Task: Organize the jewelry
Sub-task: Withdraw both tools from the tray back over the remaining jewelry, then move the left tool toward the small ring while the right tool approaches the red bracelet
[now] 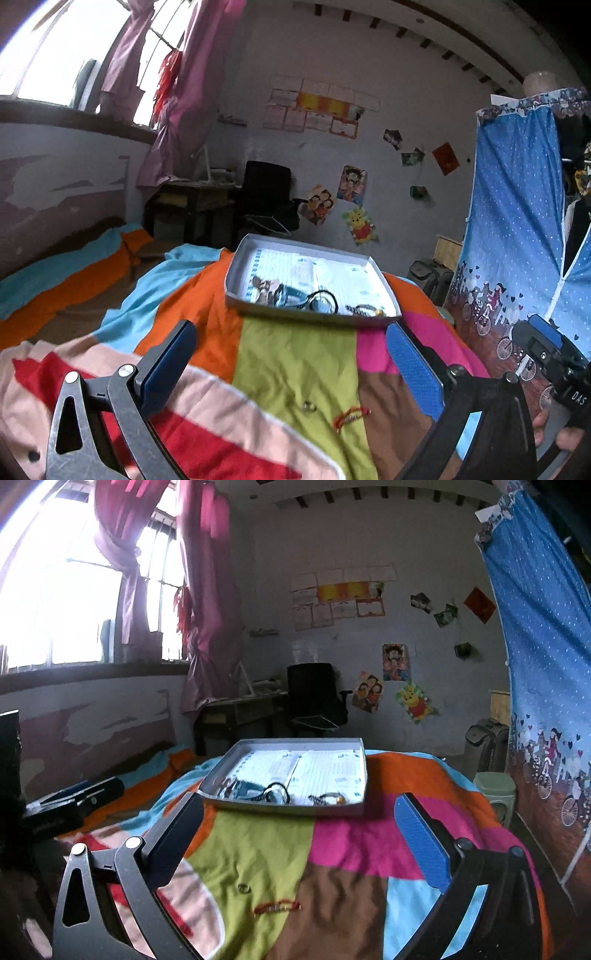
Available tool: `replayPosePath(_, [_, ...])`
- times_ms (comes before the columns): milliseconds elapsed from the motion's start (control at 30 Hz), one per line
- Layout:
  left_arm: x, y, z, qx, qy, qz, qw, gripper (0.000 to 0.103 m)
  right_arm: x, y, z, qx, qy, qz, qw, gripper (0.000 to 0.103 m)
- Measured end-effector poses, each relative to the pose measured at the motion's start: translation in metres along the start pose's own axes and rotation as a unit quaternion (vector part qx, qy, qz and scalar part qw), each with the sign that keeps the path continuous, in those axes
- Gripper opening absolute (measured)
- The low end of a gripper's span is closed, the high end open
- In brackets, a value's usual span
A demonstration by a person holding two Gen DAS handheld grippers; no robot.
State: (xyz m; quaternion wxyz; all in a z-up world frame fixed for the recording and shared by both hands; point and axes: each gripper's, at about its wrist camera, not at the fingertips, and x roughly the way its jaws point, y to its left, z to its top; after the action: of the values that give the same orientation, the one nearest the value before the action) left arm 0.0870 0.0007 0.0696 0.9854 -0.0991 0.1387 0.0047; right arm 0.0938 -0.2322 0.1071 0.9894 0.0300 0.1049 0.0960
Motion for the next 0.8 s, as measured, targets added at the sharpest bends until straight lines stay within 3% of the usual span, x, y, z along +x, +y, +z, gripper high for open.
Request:
replayPosePath(433, [-0.035, 0.013, -0.039, 0.02, 0.027, 0.013, 0.9993, 0.103, -0.047, 0.024, -0.042, -0.026, 0.016, -0.003, 1.0, 0.102])
replayPosePath(633, [-0.039, 0.019, -0.06, 0.019, 0.019, 0.038, 0.9989, 0.103, -0.046, 0.03, -0.061, -0.033, 0.042, -0.009, 0.999, 0.102])
replayPosePath(800, [-0.034, 0.019, -0.078, 0.026, 0.046, 0.052, 0.9972, 0.103, -0.04, 0.026, -0.074, -0.007, 0.068, -0.026, 0.997, 0.102])
